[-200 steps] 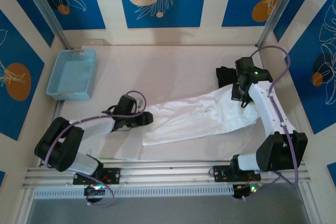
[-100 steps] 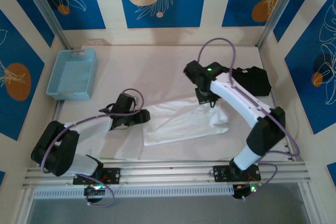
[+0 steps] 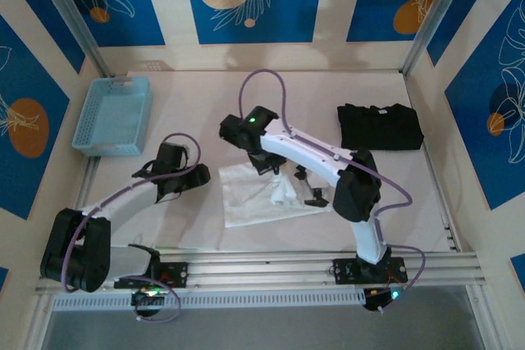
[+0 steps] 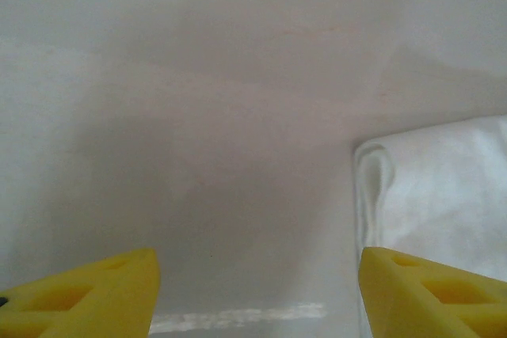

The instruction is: Fold the inside-out t-shirt

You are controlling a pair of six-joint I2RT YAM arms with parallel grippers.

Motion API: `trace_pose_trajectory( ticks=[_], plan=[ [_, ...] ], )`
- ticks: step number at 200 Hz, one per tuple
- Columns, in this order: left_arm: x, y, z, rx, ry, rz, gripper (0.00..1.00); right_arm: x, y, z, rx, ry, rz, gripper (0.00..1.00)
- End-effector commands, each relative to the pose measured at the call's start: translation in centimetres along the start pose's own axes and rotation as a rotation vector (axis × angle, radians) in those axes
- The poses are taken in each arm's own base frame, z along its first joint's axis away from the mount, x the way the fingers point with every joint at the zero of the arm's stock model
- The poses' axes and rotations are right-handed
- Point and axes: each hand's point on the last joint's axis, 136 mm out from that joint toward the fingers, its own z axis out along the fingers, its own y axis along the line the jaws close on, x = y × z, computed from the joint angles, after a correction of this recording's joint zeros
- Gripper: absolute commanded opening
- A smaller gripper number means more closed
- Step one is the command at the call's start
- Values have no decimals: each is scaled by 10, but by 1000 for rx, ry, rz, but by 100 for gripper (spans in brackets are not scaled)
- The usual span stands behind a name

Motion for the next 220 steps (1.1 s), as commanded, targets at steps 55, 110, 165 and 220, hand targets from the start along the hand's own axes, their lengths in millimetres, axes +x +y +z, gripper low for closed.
trace_pose_trajectory(
  ticks=[55, 110, 165, 220],
  plan=[
    [9, 54, -2, -128, -15, -71, 68, -7, 154, 3, -359, 29, -133, 43],
    [5, 58, -15, -81, -87, -136, 68, 12, 157, -60, -665, -160, -141, 51],
    [0, -45, -39, 128, -153, 192, 68, 57, 78, 0, -764, -103, 158, 54],
    [23, -131, -13, 128, -127, 638, 83, 75, 66, 30, -939, -154, 343, 64]
  ],
)
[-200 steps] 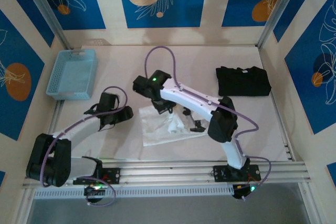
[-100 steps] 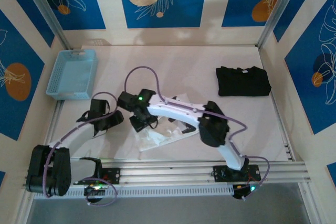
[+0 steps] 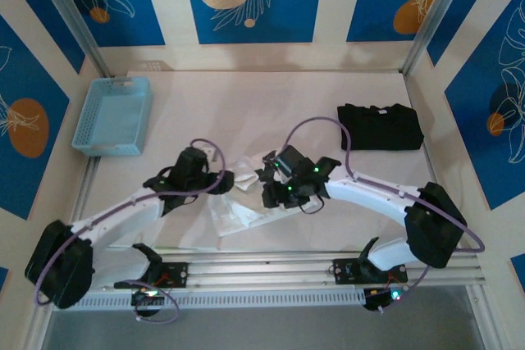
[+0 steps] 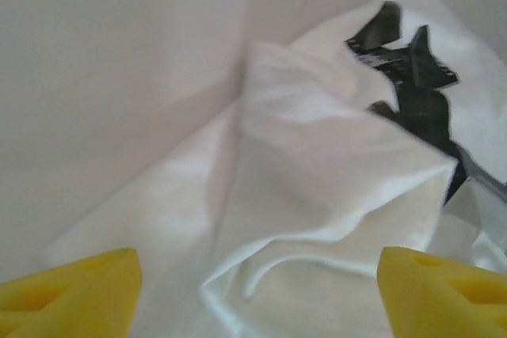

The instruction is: Fold the inside-out t-shirt

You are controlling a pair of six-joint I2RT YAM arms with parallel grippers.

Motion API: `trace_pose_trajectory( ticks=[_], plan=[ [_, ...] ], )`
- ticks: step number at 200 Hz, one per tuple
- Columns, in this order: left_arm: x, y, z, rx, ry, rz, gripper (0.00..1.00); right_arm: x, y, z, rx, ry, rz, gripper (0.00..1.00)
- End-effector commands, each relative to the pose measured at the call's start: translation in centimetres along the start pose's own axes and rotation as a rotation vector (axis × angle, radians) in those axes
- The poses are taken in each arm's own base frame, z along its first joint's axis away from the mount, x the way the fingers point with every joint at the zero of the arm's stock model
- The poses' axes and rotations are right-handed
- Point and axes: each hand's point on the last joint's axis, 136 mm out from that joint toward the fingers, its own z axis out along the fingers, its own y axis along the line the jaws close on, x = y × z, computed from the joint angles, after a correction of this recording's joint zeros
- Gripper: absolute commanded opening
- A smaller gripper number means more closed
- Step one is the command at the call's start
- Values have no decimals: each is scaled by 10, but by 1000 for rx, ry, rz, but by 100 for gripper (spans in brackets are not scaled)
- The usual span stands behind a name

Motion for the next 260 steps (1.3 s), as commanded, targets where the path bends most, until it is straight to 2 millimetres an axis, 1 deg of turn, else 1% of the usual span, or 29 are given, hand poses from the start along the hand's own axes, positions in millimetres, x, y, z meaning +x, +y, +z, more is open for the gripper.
trace_pose_trajectory(
  ticks=[1, 23, 46, 57, 70, 84, 98, 116, 128, 144, 157, 186, 199, 213, 223, 235, 251, 260],
  plan=[
    [-8, -21, 17, -34, 2, 193, 83, -13, 26, -3, -192, -89, 37, 64],
    [-6, -30, 42, -37, 58, 226, 85, -7, 28, 9, -258, -97, 61, 63],
    [-4, -33, 63, -45, 100, 234, 84, -6, 35, 22, -315, -112, 51, 61],
    [-4, -31, 70, -55, 113, 222, 83, -5, 39, 29, -322, -113, 35, 60],
    [-4, -23, 75, -81, 121, 179, 78, -5, 46, 37, -339, -107, 13, 57],
    [-6, -11, 74, -101, 125, 121, 71, -6, 56, 42, -354, -104, -17, 52],
    [-8, 1, 68, -103, 110, 71, 63, -5, 68, 42, -376, -101, -64, 45],
    [-8, 17, 59, -106, 97, 15, 50, -1, 82, 44, -389, -98, -133, 33],
    [-5, 27, 53, -111, 99, -13, 43, 2, 93, 46, -390, -91, -179, 26],
    [-1, 42, 46, -123, 102, -57, 40, 7, 107, 51, -399, -72, -236, 22],
    [3, 53, 40, -138, 104, -87, 39, 13, 119, 57, -404, -52, -277, 23],
    [20, 85, 30, -225, 146, -153, 37, 29, 144, 77, -419, 34, -354, 22],
    [26, 100, 22, -276, 157, -188, 38, 41, 158, 79, -443, 66, -410, 24],
    [28, 110, 14, -305, 144, -220, 40, 51, 172, 71, -486, 77, -482, 30],
    [27, 113, 7, -317, 124, -239, 46, 57, 178, 61, -517, 77, -533, 34],
    [23, 115, -2, -333, 94, -253, 56, 61, 179, 48, -538, 61, -578, 38],
    [15, 113, -12, -327, 44, -269, 64, 63, 176, 29, -567, 20, -619, 43],
    [8, 107, -16, -292, 11, -274, 67, 60, 172, 19, -570, -8, -625, 45]
  ],
)
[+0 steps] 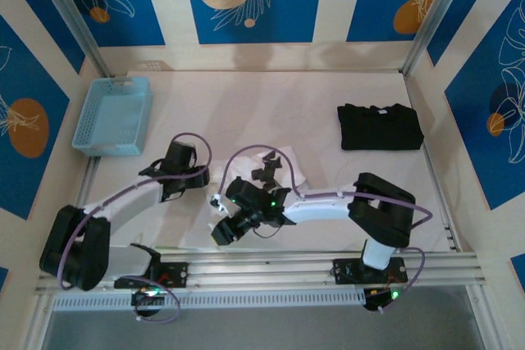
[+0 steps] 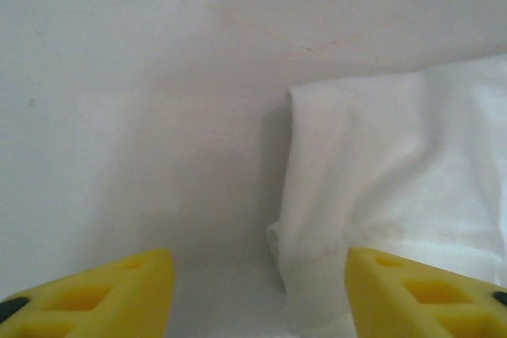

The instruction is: Fold the inside-out t-shirt

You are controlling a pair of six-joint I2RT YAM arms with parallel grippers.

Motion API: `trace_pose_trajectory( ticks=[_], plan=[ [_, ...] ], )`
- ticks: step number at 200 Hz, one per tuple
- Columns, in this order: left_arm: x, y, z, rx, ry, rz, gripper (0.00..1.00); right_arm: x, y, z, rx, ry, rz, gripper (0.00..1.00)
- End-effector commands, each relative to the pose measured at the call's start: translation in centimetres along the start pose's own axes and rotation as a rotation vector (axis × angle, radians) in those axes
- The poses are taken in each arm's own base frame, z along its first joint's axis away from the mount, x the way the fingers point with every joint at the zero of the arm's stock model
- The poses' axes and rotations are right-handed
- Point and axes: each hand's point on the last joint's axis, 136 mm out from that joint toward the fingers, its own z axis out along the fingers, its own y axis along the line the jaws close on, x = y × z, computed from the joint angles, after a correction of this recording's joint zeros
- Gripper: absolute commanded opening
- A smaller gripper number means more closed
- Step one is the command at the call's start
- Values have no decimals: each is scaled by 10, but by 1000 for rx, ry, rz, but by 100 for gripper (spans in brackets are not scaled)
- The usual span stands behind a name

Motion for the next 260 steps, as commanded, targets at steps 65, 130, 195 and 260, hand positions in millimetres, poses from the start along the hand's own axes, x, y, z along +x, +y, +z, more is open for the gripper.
trace_pose_trajectory(
  ticks=[65, 130, 195, 260],
  plan=[
    [-6, -70, -9, 322, -19, 25, 69, -23, -43, -38, 141, -168, 63, 38],
    [2, -25, 31, 88, 26, -15, 54, 11, -43, 37, 94, 7, 82, 29],
    [7, 19, 17, -71, -11, 17, 60, -6, -8, -19, 31, -87, -60, 40],
    [23, -36, -35, 207, 8, -45, 69, -39, -104, -111, 240, -262, 168, 47]
  ],
)
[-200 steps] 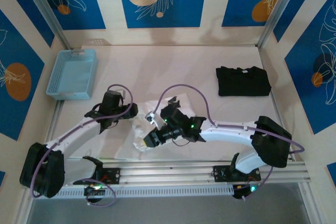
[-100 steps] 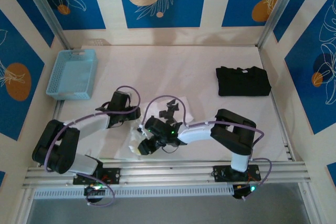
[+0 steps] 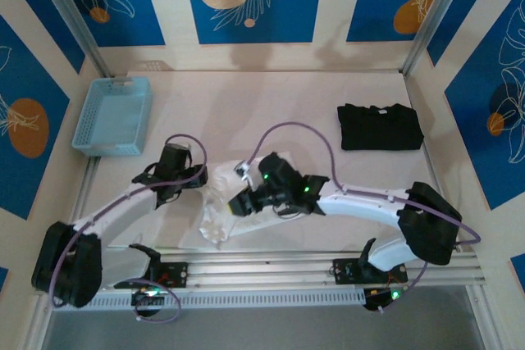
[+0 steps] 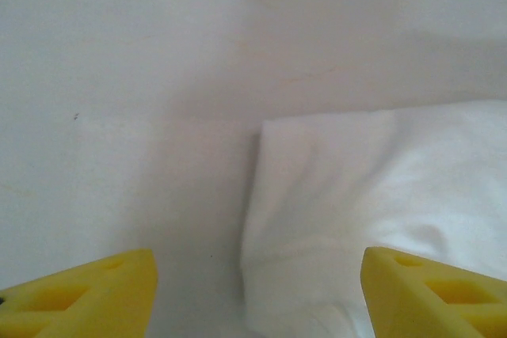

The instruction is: Fold the inside-out t-shirt

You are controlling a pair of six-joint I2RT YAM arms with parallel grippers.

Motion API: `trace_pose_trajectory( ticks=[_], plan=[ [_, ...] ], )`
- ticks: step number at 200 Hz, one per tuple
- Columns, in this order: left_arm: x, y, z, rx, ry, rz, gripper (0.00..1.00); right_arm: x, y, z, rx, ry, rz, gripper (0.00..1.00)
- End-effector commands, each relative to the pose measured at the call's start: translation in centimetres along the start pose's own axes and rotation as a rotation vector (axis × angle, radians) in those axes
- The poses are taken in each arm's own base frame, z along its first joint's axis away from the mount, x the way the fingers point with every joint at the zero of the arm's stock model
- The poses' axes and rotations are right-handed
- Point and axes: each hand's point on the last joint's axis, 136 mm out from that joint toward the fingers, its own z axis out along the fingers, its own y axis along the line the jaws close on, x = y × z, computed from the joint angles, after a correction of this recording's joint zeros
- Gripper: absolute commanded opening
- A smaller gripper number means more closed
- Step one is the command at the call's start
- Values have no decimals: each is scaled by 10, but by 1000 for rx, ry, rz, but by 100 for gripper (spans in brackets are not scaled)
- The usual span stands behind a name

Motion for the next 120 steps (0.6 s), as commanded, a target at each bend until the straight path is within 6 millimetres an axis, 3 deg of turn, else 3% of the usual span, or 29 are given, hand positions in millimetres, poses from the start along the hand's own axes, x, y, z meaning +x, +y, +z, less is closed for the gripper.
trace_pose_trajectory(
  ticks=[1, 32, 67, 97, 120],
  plan=[
    [30, -34, -17, 169, 84, -48, 69, 15, -63, -15, 151, 55, 139, 47],
    [60, -81, -40, 343, 116, -26, 60, 0, -105, -20, 200, 55, 239, 46],
    [95, -110, -46, 470, 233, -5, 53, 14, -143, -12, 253, 158, 324, 46],
    [137, -86, -28, 363, 382, -61, 49, 36, -170, -13, 321, 264, 434, 44],
    [148, -59, -15, 246, 404, -81, 47, 62, -179, -22, 367, 338, 522, 44]
  ],
)
